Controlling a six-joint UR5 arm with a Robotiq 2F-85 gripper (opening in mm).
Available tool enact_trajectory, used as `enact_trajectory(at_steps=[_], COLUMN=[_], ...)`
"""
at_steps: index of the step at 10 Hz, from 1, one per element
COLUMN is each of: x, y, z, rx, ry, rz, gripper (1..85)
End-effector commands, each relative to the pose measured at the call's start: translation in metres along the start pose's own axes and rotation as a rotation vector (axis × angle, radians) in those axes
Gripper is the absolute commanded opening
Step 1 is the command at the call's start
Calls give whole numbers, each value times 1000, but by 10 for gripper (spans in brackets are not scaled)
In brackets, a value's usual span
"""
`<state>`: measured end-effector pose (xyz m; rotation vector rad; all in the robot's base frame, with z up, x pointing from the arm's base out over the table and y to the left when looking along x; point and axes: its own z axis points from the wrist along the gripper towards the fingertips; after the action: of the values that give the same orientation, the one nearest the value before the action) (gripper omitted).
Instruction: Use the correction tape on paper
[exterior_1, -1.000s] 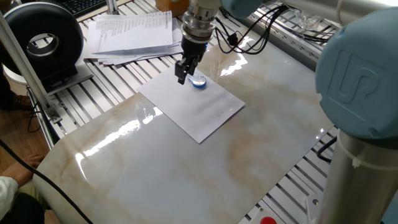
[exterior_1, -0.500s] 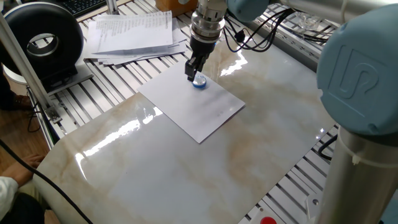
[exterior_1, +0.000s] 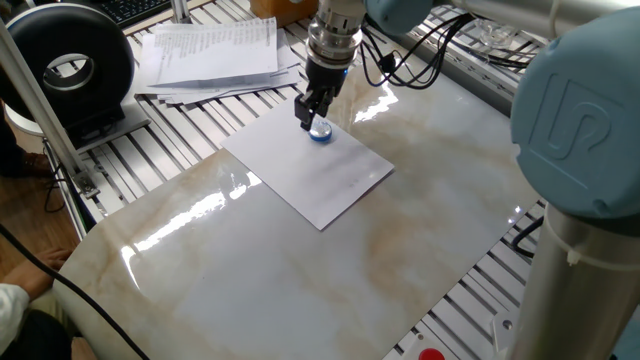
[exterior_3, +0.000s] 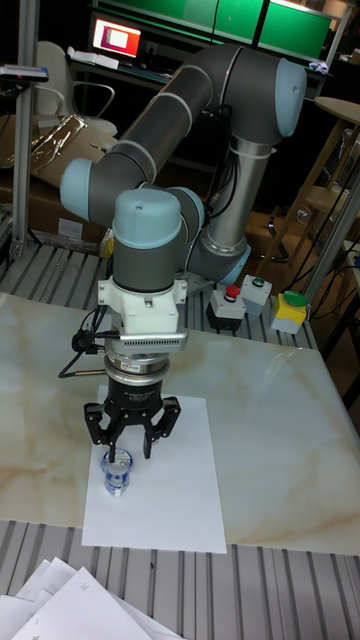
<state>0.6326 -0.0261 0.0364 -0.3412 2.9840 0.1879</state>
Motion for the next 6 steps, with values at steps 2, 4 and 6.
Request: enact_trajectory(at_steps=[2, 4, 6], x=[-8, -10, -7], y=[-18, -28, -26], z=[8, 11, 13], rx=[-26, -37, -75], ry=[-24, -37, -40], rz=[-43, -71, -64], gripper=[517, 527, 530])
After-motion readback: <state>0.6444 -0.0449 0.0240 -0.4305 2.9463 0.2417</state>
